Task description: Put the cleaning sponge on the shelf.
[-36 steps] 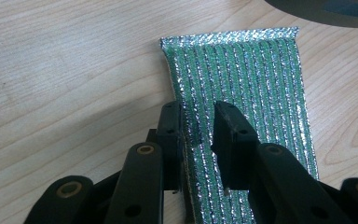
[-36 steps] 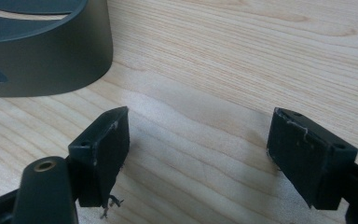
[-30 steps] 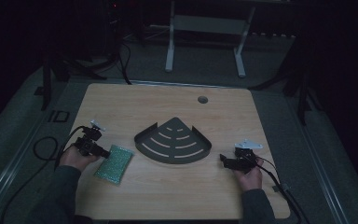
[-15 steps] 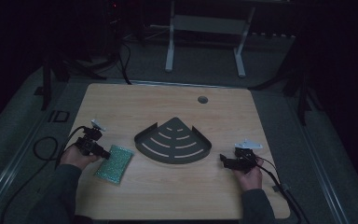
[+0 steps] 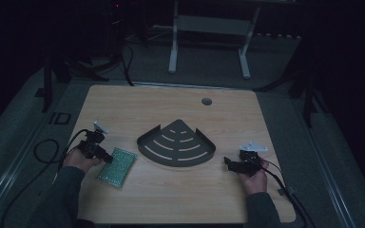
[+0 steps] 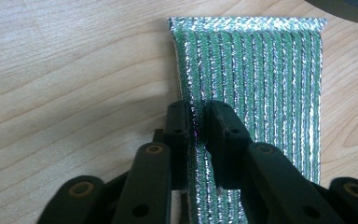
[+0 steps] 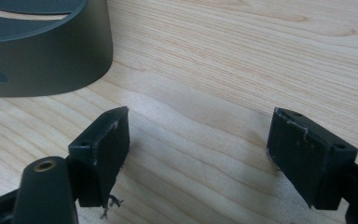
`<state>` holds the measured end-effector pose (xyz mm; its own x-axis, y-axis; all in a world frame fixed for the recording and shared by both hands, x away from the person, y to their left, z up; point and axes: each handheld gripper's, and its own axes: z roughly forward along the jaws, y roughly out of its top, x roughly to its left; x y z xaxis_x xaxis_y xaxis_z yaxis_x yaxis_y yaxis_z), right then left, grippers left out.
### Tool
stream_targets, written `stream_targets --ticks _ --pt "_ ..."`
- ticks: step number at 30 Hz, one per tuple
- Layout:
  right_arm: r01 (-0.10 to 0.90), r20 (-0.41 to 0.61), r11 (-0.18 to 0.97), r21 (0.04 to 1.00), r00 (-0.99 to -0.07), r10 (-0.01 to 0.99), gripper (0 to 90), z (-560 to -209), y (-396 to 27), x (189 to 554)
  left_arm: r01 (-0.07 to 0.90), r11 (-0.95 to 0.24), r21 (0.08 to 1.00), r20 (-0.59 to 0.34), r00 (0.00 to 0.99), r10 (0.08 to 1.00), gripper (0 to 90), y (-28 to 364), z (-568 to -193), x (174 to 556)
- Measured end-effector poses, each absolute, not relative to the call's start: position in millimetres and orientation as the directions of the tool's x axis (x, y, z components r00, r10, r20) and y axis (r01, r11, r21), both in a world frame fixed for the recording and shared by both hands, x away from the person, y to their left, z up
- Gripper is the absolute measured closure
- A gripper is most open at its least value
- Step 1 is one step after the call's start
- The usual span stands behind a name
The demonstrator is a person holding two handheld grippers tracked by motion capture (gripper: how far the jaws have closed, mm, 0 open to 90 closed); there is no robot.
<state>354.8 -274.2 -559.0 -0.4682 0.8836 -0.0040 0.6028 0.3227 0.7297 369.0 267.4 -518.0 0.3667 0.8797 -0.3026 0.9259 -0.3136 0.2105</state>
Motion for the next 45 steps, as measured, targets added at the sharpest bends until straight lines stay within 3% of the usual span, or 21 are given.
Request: stream_targets --ticks 7,45 --pt "0.603 -0.004 0.322 0.730 -0.468 0.884 20.6 -559.0 -274.2 354.8 0.912 -0.353 0.207 -0.261 0.400 0.879 89.7 261.5 -515.0 369.6" --pt "0.603 -0.004 0.323 0.729 -0.468 0.884 20.6 -559.0 -274.2 354.8 0.863 -0.418 0.282 -0.196 0.478 0.856 90.0 255.0 -451.6 380.3"
